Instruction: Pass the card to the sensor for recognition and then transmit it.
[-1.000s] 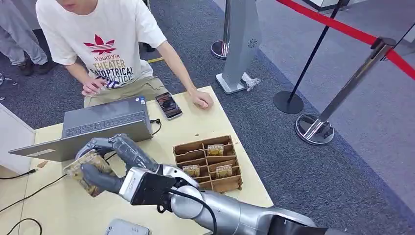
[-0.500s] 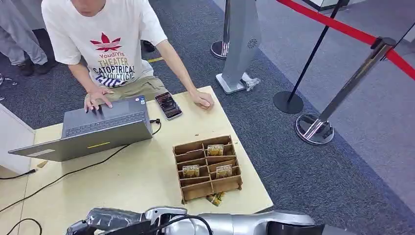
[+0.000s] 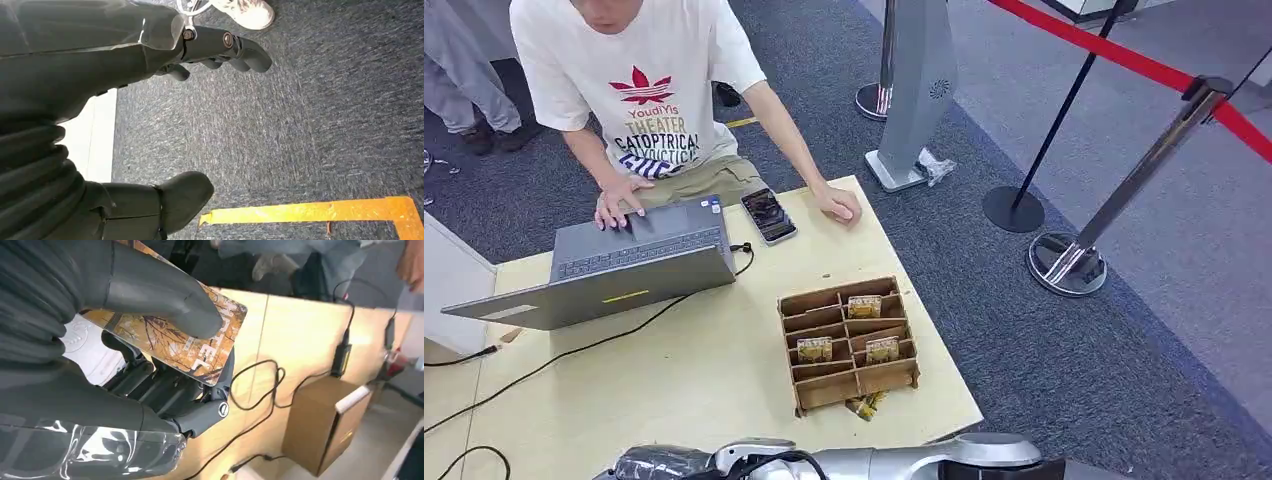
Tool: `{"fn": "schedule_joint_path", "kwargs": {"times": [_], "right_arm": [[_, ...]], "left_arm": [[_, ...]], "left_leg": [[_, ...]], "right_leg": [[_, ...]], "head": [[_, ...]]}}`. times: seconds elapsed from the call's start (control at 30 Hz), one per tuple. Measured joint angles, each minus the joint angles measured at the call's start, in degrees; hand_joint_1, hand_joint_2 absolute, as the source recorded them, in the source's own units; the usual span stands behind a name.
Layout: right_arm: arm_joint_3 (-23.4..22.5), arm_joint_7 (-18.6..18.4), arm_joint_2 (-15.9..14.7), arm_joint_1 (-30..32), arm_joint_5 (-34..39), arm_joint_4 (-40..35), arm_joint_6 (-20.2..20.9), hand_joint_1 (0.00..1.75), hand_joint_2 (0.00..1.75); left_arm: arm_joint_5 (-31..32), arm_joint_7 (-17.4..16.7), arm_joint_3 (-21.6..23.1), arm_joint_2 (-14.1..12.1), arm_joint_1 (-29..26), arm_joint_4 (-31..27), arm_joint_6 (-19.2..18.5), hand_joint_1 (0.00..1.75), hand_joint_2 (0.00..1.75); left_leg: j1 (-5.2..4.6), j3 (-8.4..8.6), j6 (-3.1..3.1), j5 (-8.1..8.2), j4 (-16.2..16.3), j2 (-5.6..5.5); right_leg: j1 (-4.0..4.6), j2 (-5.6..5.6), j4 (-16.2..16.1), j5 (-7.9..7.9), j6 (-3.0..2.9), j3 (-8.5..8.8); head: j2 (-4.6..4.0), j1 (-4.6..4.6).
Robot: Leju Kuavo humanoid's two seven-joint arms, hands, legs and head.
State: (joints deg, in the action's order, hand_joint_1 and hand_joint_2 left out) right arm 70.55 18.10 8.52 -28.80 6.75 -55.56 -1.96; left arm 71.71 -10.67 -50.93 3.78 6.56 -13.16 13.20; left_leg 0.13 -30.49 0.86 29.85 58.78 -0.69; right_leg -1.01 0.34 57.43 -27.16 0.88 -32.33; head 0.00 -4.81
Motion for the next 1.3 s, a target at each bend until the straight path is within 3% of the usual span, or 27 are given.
{"fn": "schedule_joint_path", "kwargs": {"times": [0.2,0.53,0.9,1.3], "right_arm": [[-0.2,0.0,1.5,0.1,0.8,2.8,-4.6,1.75,1.75],[-2.8,1.0,3.2,0.2,2.8,9.7,-8.7,1.75,1.75],[-5.1,3.0,5.2,0.4,2.7,21.5,-10.5,1.75,1.75],[-7.6,3.0,5.2,1.4,3.6,27.7,-11.9,1.75,1.75]], "left_arm": [[0.8,-0.6,1.1,0.2,0.6,0.0,-0.5,0.00,1.75],[1.5,-2.3,3.1,0.4,2.1,0.0,-1.5,0.00,1.75],[0.7,-3.3,5.3,0.4,3.1,0.0,-2.0,0.00,1.75],[0.1,-3.3,6.5,0.3,3.2,0.0,-2.0,0.00,1.75]], "left_leg": [[0.00,0.00,0.00,0.00,0.0,0.00],[0.00,0.00,0.00,0.00,0.0,0.01],[0.00,0.00,0.00,0.00,0.0,0.01],[-0.01,0.01,0.00,0.00,0.0,0.01]], "right_leg": [[0.00,0.00,0.0,0.00,0.00,0.00],[0.00,0.01,0.0,0.00,0.00,0.00],[0.00,0.01,0.0,0.00,0.00,0.00],[0.00,0.01,0.0,0.00,0.00,0.00]], "head": [[0.00,0.00],[0.00,0.00],[0.00,0.00],[0.00,0.00]]}}
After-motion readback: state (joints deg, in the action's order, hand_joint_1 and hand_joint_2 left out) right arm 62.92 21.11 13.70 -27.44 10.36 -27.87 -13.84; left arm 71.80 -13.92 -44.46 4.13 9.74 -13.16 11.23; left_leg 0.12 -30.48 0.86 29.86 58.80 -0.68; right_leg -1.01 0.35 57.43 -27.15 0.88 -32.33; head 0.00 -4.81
